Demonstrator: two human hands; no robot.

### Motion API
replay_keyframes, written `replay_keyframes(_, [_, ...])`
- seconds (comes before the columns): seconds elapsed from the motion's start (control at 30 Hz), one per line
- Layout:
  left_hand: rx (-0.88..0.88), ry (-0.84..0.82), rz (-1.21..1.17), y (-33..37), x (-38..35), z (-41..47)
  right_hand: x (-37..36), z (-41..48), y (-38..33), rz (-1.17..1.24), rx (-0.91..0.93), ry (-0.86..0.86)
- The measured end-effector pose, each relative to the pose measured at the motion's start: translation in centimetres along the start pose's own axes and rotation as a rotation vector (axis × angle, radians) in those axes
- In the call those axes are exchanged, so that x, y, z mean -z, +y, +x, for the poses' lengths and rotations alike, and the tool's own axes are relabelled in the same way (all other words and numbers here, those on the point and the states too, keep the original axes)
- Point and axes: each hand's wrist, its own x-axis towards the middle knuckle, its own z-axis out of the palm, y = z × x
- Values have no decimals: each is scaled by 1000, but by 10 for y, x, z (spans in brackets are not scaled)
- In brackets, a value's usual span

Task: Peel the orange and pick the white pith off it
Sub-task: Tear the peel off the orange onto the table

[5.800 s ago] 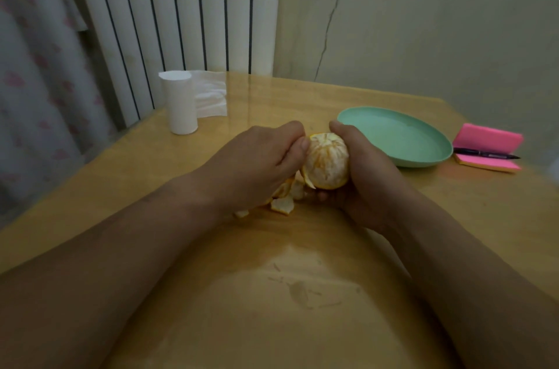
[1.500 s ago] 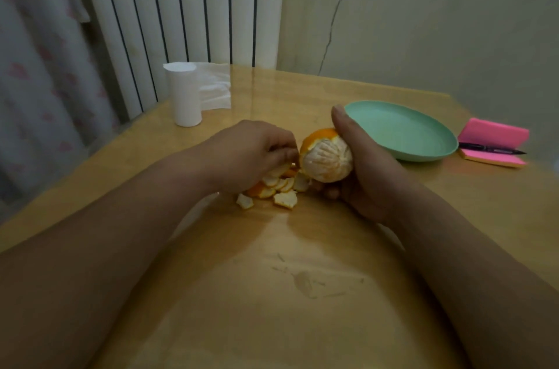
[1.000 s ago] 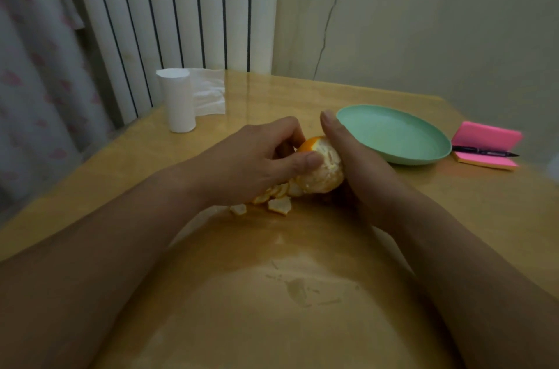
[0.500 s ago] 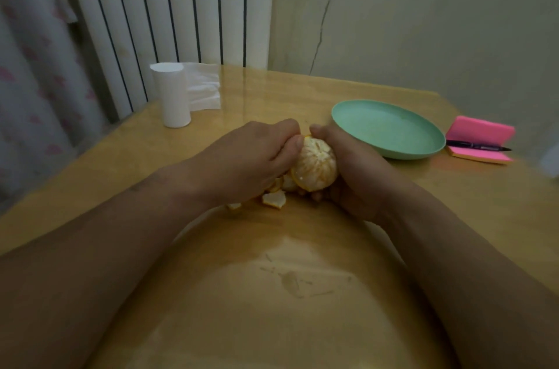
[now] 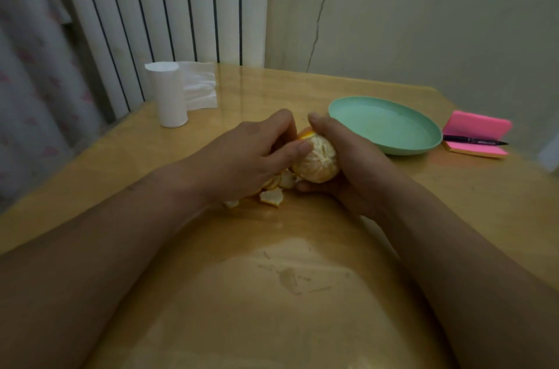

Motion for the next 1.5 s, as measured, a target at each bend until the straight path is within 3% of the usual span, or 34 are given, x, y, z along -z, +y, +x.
replay_keyframes(0.13, [-98,35,83,-3,1,-1,-4,0,1,83,66,6])
replay_keyframes(0.3, [-198,198,367,0,-10,4,-3,5,4,90,131,40])
replay_keyframes(0.4, [-221,279,411,-1,-14,6,-5,7,4,107,127,40])
replay_keyframes(0.73, [-136,421,102,-1,-17,8,-5,7,5,145,263,-20])
replay_keyframes(0.93, [-124,190,-7,-1,-11,1,5,8,11,-176,399,168])
replay_keyframes(1.03, [-110,193,-21,-2,-10,1,7,3,10,-316,430,217])
replay_keyframes(1.2, [-140,316,117,-8,-7,-1,4,1,13,-364,170,-11])
replay_keyframes(1.37, [-157,363,109,-7,-8,0,11,-1,8,-242,226,-63])
replay_keyframes(1.5, [-53,421,-101,-3,-8,0,18,-1,8,-225,279,-125])
